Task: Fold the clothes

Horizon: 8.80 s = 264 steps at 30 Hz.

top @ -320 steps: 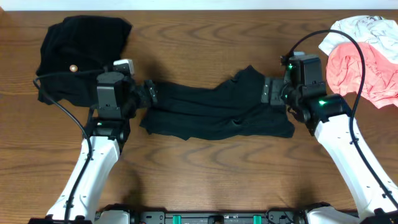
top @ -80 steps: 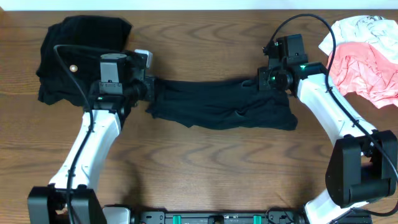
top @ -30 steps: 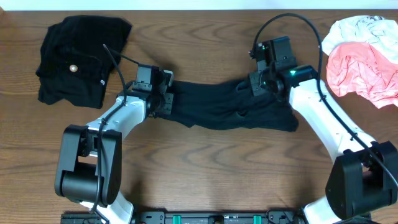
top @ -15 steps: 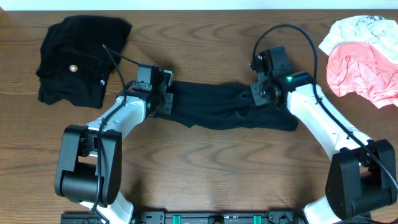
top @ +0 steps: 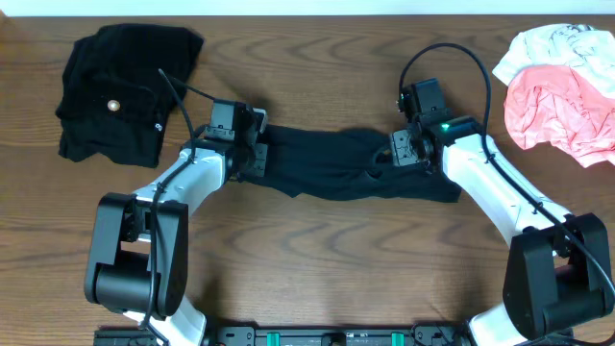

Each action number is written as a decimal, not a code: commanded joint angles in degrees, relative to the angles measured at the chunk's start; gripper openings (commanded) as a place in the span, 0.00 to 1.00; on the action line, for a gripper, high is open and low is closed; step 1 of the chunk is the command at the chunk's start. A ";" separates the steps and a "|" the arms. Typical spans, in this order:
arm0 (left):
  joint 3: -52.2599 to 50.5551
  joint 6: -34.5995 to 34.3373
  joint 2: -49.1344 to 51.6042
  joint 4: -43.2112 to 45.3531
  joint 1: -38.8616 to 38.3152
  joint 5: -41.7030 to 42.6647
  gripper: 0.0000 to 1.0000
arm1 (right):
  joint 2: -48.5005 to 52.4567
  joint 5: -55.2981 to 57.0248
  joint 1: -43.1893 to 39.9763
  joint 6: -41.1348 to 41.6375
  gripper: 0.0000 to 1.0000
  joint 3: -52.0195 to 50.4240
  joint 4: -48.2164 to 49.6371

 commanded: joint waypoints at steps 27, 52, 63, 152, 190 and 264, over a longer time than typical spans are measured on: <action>-0.33 -0.28 0.76 -0.09 0.09 -0.52 0.06 | 5.90 -12.37 0.11 3.58 0.01 0.02 -0.15; -0.33 -1.86 0.76 -1.11 0.09 -0.52 0.06 | -13.68 -16.50 -11.32 -0.13 0.58 4.52 -10.80; -0.33 -3.32 0.76 0.22 0.09 -0.52 0.06 | -11.30 -20.74 -16.41 -0.11 0.99 -0.11 -15.89; -0.92 -8.09 12.37 2.14 9.94 32.33 0.06 | -3.61 -36.44 -23.78 -2.01 0.99 -12.26 3.78; 14.43 -9.68 -13.14 -18.27 -15.63 -23.47 0.06 | -15.39 -34.45 -23.85 3.21 0.99 -12.13 4.63; 13.05 -18.60 4.00 2.58 -34.12 -1.73 0.06 | -32.87 -25.24 -23.82 6.82 0.99 -12.13 2.05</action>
